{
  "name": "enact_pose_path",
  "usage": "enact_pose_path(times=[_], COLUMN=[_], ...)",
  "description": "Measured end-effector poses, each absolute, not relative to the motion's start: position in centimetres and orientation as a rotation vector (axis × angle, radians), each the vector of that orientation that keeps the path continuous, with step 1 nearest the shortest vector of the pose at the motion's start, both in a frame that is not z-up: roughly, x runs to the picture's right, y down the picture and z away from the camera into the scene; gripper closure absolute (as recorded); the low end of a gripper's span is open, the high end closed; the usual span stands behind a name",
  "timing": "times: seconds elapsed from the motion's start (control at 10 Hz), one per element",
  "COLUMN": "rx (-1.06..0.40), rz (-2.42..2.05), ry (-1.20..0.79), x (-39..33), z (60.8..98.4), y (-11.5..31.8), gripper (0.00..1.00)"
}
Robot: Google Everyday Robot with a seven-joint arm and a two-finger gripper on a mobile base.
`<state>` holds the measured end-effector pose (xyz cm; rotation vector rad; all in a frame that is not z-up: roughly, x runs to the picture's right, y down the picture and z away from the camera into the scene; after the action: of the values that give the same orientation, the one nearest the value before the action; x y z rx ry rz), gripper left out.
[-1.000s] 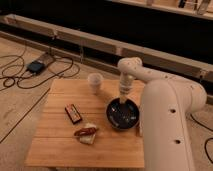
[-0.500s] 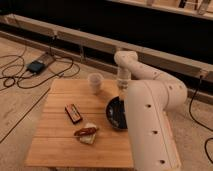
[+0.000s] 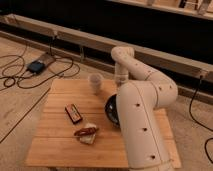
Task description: Pick up the ceramic bowl
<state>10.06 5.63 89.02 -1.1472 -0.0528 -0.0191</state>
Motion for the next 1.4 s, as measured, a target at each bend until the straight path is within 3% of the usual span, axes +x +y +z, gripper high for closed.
enact_pose_path(times=[0.4, 1.4], rx=[-1.145, -1.090], rz=[-0.033, -0.153], ry=[-0.060, -0.114], x=[9.8, 5.4], z=[88.6, 83.7], y=[5.4, 5.0], gripper=[1.00, 1.00])
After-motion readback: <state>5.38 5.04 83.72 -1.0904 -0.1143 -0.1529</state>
